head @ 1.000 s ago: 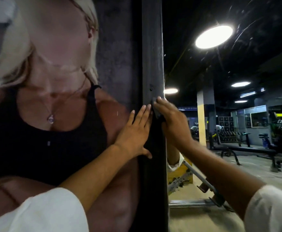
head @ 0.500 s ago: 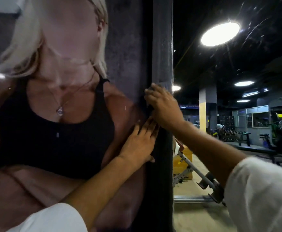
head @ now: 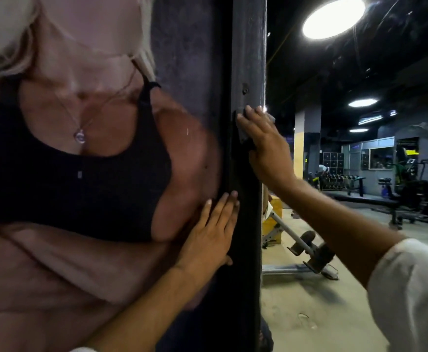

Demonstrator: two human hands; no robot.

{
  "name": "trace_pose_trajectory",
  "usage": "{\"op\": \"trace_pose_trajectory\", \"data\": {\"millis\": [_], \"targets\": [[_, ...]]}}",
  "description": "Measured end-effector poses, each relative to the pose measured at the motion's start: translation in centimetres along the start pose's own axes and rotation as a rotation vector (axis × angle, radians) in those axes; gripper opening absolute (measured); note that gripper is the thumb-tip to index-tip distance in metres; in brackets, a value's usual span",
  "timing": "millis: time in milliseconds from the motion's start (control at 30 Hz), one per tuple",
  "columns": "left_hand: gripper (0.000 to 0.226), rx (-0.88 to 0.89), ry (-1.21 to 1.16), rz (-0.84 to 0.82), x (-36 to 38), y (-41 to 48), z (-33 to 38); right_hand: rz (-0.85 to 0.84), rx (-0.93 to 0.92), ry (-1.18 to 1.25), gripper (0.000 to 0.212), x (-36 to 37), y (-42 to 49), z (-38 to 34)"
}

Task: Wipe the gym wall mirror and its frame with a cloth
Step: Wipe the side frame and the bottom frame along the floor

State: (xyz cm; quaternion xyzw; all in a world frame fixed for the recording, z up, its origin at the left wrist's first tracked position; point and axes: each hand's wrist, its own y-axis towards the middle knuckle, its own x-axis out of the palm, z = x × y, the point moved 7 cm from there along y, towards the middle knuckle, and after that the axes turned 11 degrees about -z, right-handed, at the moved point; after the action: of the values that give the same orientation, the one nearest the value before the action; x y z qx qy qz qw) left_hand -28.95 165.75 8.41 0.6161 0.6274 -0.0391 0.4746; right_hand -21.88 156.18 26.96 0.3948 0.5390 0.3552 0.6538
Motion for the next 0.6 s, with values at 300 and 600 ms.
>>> {"op": "trace_pose_trajectory", "data": {"millis": [300,600], "targets": [[0.145,-0.026,0.008,0.02,1.2,-1.5,1.2,-0.084,0.107,0.306,0.056,5.8,-17.2,-2.0],[0.116,-0.05,-0.054,0.019,2.7,-3.1,2.4,-0.049,-0.076,-0.076,0.066,3.6,-3.3,-2.4]]}}
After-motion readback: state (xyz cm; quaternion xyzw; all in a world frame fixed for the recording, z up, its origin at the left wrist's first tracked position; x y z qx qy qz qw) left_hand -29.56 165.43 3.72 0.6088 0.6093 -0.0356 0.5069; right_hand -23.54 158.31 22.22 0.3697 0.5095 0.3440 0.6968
